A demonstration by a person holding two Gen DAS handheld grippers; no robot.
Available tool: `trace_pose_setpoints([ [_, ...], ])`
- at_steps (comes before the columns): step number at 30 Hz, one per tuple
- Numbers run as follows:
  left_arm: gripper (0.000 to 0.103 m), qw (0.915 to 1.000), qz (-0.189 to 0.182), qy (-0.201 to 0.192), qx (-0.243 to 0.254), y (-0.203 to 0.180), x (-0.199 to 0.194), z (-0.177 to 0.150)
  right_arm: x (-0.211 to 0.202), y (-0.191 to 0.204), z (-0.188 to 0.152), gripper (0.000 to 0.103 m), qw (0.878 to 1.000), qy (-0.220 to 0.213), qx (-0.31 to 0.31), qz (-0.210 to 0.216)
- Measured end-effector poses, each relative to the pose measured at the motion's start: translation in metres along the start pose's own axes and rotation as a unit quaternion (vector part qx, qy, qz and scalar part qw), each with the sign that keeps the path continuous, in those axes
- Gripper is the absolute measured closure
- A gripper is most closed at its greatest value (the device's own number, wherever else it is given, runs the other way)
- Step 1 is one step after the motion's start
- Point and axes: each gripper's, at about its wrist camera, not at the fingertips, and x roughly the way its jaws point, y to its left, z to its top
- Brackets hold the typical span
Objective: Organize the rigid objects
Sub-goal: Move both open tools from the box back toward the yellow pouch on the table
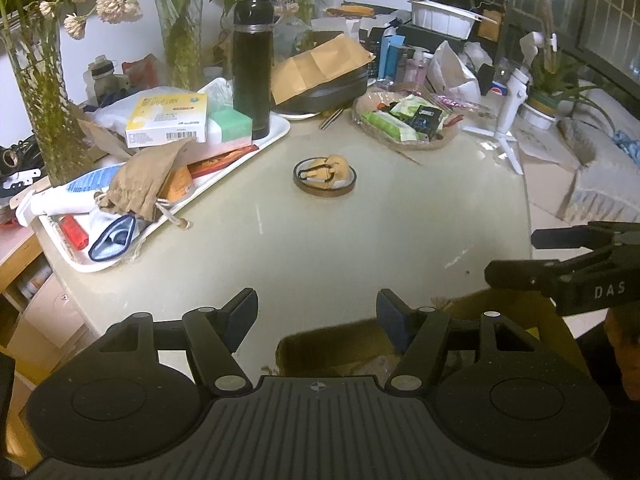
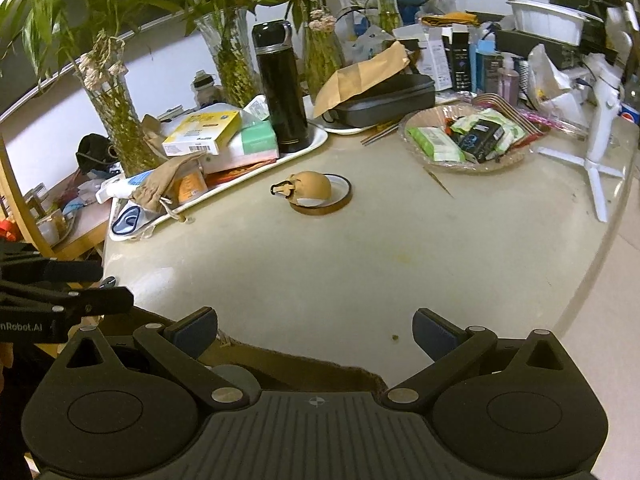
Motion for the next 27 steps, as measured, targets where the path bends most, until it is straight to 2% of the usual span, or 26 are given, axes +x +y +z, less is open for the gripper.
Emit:
trace_pose_setpoints([
  [17, 0.038, 0.9999, 0.003, -0.010, 0.009, 0.013, 0.022, 0.022, 0.033, -0.008, 0.028, 0.000, 1.000, -0.003, -0.020, 0.022],
  [27, 0.038, 0.9999, -0.004, 0.001, 0.010, 0.018, 0.042, 0.033, 0.057, -0.015, 0.051, 0.000, 0.999, -0.005, -0.029, 0.040],
])
